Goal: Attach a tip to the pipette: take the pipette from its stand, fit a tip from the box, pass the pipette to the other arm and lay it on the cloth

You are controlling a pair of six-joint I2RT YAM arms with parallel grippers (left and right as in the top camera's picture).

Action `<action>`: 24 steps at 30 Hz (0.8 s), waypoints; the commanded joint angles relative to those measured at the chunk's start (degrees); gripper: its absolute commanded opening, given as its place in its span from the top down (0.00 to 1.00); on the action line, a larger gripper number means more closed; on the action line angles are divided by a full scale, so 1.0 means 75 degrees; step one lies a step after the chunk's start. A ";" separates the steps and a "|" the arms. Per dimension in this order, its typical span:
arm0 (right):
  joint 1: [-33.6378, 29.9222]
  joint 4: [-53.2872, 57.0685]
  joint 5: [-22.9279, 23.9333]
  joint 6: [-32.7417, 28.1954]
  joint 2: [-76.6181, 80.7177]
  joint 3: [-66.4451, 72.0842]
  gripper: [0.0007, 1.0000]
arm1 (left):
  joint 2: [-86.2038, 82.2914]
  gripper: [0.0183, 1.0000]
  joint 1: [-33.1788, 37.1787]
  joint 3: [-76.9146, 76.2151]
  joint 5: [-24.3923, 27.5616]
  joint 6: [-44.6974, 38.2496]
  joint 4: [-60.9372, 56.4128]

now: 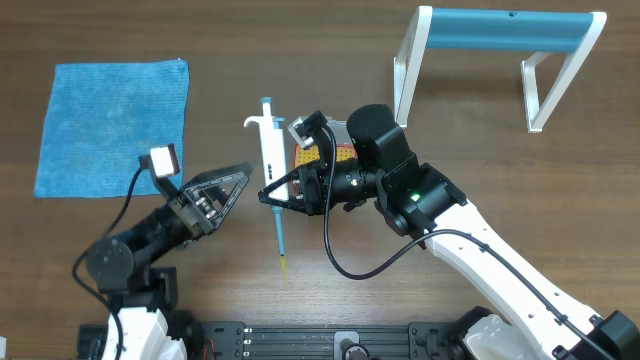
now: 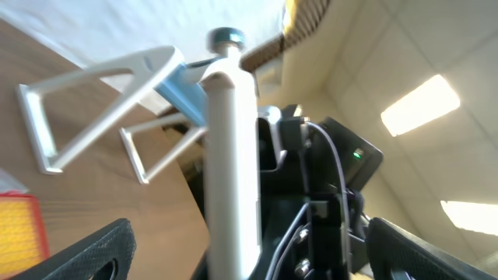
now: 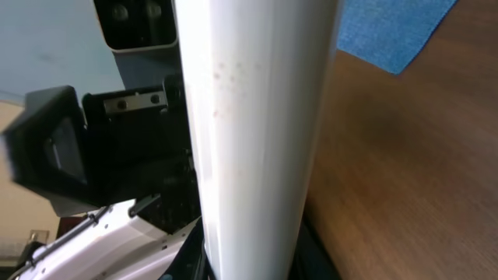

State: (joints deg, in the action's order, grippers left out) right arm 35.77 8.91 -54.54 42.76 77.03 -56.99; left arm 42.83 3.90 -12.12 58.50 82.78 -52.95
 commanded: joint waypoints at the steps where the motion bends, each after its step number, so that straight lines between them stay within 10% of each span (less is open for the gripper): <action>1: 0.0029 -0.0067 -0.0373 -0.0137 -0.0026 -0.0160 0.92 | 0.1384 0.05 -0.0093 -0.0968 0.1378 -0.0090 -0.0589; 11: 0.0029 -0.0431 -0.0883 -0.0134 -0.0026 -0.0160 0.92 | 0.3410 0.06 -0.1434 -0.2250 0.1037 -0.0711 -0.0868; 14: 0.0029 -0.0431 -0.0880 -0.0137 -0.0026 -0.0160 0.92 | 0.3681 0.32 -0.1486 -0.2489 0.1017 -0.0764 -0.0866; 19: 0.0017 -0.0431 -0.0877 -0.0172 -0.0026 -0.0160 0.92 | 0.3739 0.40 -0.1475 -0.2530 0.1014 -0.0764 -0.0863; 22: -0.0070 -0.0425 -0.0877 -0.0344 -0.0026 -0.0160 0.92 | 0.3739 0.84 -0.1472 -0.2530 0.1032 -0.0766 -0.0857; 24: -0.0207 -0.0425 -0.0880 -0.0385 -0.0026 -0.0160 0.92 | 0.3739 0.90 -0.1472 -0.2530 0.1035 -0.0764 -0.0854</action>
State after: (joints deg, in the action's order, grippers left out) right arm 35.09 6.20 -58.54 41.06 77.36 -57.01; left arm 70.17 -7.03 -30.26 66.28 79.29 -59.46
